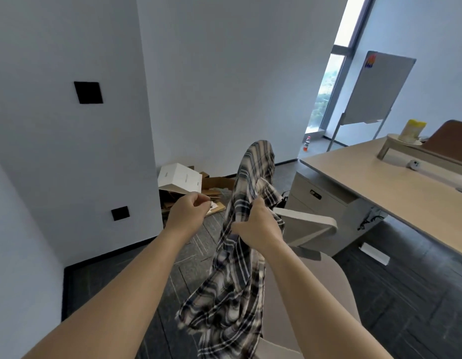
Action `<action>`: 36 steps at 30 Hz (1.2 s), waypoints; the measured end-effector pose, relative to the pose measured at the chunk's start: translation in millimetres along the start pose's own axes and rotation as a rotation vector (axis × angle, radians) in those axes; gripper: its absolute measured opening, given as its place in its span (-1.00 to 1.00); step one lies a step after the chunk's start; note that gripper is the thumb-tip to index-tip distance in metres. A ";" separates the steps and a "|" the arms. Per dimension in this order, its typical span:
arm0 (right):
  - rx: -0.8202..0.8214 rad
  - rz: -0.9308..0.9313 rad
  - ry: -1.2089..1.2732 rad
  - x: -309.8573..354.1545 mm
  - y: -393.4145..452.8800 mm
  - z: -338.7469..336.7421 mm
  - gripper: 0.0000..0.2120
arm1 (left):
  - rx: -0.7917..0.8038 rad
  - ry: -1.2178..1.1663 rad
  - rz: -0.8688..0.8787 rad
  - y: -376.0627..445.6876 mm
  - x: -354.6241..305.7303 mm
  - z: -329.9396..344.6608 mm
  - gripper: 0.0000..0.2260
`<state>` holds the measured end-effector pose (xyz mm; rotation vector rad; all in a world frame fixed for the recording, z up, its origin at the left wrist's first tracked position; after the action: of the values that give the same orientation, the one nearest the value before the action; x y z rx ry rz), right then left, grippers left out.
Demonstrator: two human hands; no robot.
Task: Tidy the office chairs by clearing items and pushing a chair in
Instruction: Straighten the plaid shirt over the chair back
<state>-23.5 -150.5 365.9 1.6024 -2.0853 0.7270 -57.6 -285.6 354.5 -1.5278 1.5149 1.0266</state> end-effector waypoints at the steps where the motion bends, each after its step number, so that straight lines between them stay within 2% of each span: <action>1: 0.028 -0.001 -0.034 -3.5 -4.2 -5.0 -0.49 | 0.002 0.004 0.002 -1.3 -3.1 2.1 -0.79; 3: 0.057 0.009 -0.079 -6.6 -7.7 -16.5 -0.48 | -0.001 0.007 0.016 -3.3 -9.1 5.4 -0.79; 7: -0.080 0.027 -0.035 -1.5 -4.1 -34.3 -0.47 | -0.006 0.004 0.051 -5.7 -20.6 8.3 -0.80; 9: -0.094 0.025 -0.032 3.4 -3.4 -33.2 -0.47 | -0.017 0.005 0.077 -5.4 -25.8 7.3 -0.79; 13: -0.104 0.065 -0.151 4.1 -2.7 -25.8 -0.49 | -0.017 0.039 0.138 -4.2 -34.7 7.7 -0.75; 17: -0.129 0.047 -0.250 -6.4 -5.8 -29.3 -0.76 | 0.060 0.070 0.184 -3.4 -36.1 17.9 -0.65; 22: -0.046 0.032 -0.298 -27.4 -18.6 -46.5 -0.97 | 0.163 0.232 0.212 -2.6 -31.3 34.8 -0.47; 24: 0.014 0.050 -0.332 -34.8 -23.1 -56.5 -0.94 | 0.180 0.310 0.217 -3.7 -33.2 38.6 -0.42; 27: 0.037 0.085 -0.378 -46.5 -32.0 -69.2 -0.80 | 0.230 0.409 0.235 -9.2 -39.1 45.3 -0.38; 32: -0.131 0.134 -0.364 -71.7 -50.5 -75.7 -0.53 | 0.277 0.543 0.306 -15.8 -49.1 59.6 -0.42; 36: -0.245 0.106 -0.412 -91.3 -68.2 -82.8 -0.47 | 0.258 0.553 0.408 -24.9 -55.8 79.2 -0.46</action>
<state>66.3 -43.8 385.7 1.6132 -2.4484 0.1640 -34.8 -189.9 372.5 -1.4108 2.3167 0.5984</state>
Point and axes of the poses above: each hand's wrist, its own y-axis towards the middle knuckle, its own z-axis out of the palm, x = y × z, the point moved 2 cm from there along y, towards the middle knuckle, and after that the axes turned 2 degrees about -y, right-handed, at the moved point
